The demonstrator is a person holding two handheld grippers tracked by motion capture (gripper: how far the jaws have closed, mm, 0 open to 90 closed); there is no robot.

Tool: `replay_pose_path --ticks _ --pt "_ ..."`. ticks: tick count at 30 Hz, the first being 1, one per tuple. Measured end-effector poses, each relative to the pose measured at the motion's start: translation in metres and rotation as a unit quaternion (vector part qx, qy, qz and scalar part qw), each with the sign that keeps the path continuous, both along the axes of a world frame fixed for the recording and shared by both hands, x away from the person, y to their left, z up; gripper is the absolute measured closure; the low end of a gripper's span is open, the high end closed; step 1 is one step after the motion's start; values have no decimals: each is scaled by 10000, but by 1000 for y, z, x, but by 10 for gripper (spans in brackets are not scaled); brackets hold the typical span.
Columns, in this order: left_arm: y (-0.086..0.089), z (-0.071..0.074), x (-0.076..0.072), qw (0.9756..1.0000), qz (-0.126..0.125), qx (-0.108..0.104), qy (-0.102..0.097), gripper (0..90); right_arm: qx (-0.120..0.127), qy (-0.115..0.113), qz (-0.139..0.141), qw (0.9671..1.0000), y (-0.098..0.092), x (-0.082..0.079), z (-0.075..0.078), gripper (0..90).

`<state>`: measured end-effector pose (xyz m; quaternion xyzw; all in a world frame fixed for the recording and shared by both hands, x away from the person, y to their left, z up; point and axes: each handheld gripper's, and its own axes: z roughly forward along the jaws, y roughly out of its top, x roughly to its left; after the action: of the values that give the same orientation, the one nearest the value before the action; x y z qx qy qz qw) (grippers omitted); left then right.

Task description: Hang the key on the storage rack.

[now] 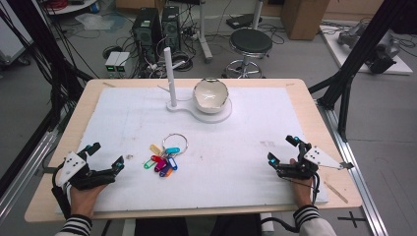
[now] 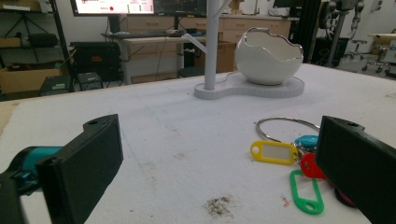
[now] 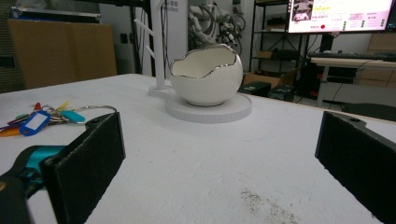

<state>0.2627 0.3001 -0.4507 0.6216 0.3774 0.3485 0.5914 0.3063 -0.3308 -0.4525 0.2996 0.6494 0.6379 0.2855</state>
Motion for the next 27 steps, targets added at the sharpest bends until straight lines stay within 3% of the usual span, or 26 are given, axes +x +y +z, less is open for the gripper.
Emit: replay_pose_path --ticks 10,18,20,22,27 --pt "0 0 0 10000 5 -4 -13 17 -7 -6 -3 10000 0 0 0 10" --pt "0 1 2 10000 15 -4 84 17 -12 -1 -11 10000 0 0 0 10" --pt "-1 2 3 9999 36 103 132 17 -14 5 -17 10000 0 0 0 10" --pt "-2 4 6 9991 44 353 213 17 -15 -3 -10 10000 0 0 0 10" --pt "-3 17 14 9985 -18 466 301 17 -16 52 -3 10000 0 0 0 10"
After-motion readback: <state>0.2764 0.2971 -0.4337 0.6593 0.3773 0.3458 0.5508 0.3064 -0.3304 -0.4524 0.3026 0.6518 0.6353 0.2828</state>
